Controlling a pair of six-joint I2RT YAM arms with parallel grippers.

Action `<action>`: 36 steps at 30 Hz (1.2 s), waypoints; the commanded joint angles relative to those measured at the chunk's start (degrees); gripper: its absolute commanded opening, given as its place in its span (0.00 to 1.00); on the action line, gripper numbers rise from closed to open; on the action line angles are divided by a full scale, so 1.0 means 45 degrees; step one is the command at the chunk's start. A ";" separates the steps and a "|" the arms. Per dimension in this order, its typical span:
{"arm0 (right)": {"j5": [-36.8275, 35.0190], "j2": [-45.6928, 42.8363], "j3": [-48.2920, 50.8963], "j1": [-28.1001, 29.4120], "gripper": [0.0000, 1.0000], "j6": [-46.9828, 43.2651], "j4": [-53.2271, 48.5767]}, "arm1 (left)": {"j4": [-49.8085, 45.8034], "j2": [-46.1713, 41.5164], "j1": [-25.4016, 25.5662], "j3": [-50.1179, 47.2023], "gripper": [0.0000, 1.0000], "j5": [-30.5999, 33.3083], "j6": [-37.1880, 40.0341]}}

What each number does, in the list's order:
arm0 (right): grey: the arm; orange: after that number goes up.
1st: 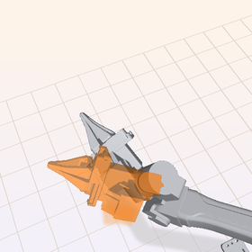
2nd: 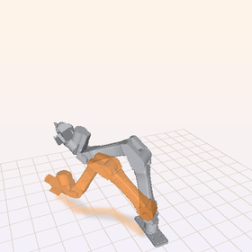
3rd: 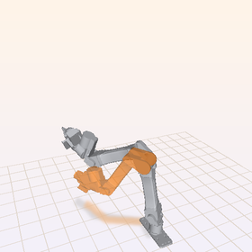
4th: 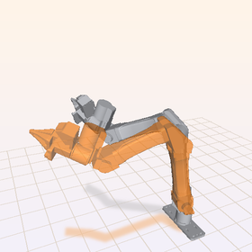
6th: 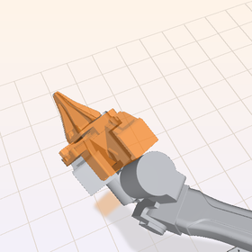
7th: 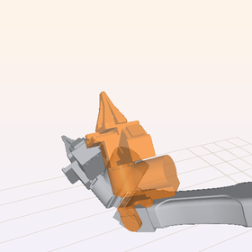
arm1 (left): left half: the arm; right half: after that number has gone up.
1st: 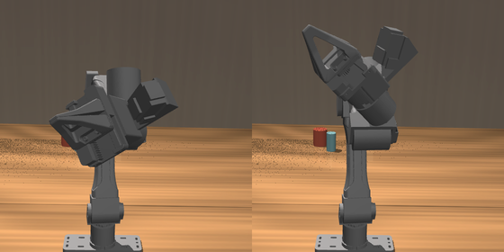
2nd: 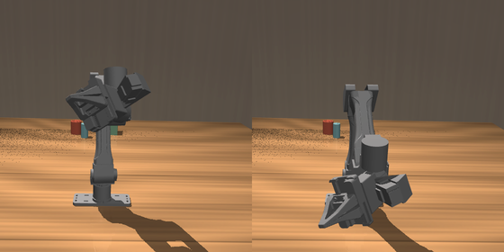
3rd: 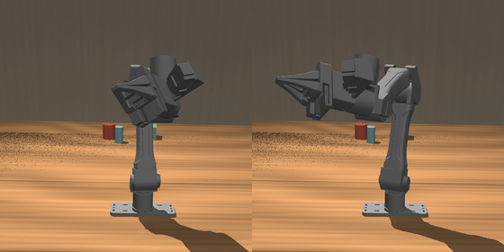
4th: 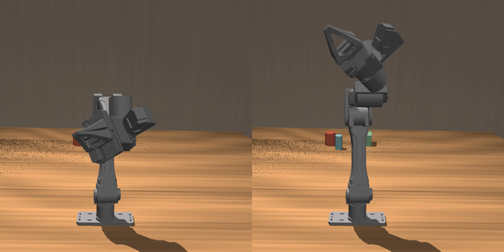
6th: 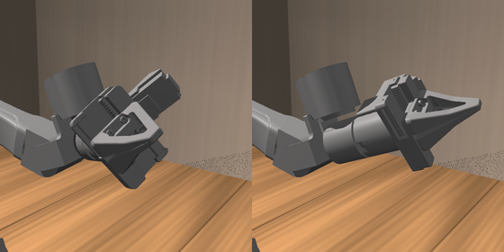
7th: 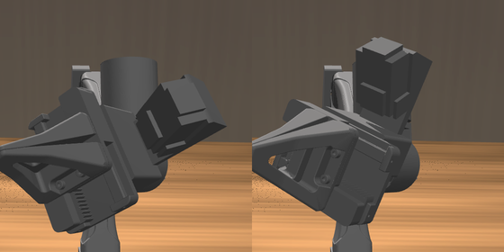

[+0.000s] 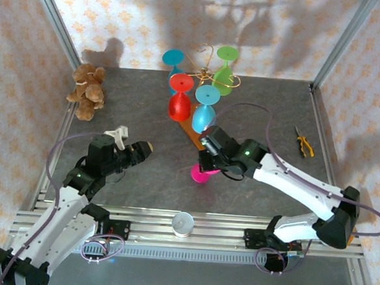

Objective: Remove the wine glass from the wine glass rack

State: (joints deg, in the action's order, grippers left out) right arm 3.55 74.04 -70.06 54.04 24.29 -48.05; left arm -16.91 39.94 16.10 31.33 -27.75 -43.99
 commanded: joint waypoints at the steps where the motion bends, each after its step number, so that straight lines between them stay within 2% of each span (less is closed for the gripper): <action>1: -0.0422 -0.1114 0.0621 -0.0815 0.00 0.0634 -0.0316 | 0.0353 0.0323 -0.0052 0.0464 0.56 0.0226 0.0638; 8: 0.0147 -0.1131 0.0470 -0.2957 0.00 -0.0272 -0.0904 | 0.0572 0.0859 -0.0047 0.0689 0.56 0.0324 0.0830; 15: 0.0506 0.0064 -0.0380 -0.4636 0.00 -0.1193 -0.0605 | 0.0593 0.0987 -0.0042 0.0752 0.57 0.0473 0.0917; 25: 0.0097 0.2026 -0.1674 -0.5543 0.00 -0.2036 -0.0492 | 0.0670 0.1298 -0.0042 0.0753 0.58 0.0647 0.1171; 36: -0.0236 0.2598 -0.1662 -0.5564 0.00 -0.2042 -0.0559 | 0.1286 0.1573 -0.0047 0.0435 0.58 0.0531 0.0903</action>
State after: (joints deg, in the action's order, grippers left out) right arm 4.25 85.23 -76.20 29.19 15.77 -50.15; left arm -13.47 46.89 16.10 32.95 -26.30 -40.42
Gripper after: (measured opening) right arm 0.049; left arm 0.580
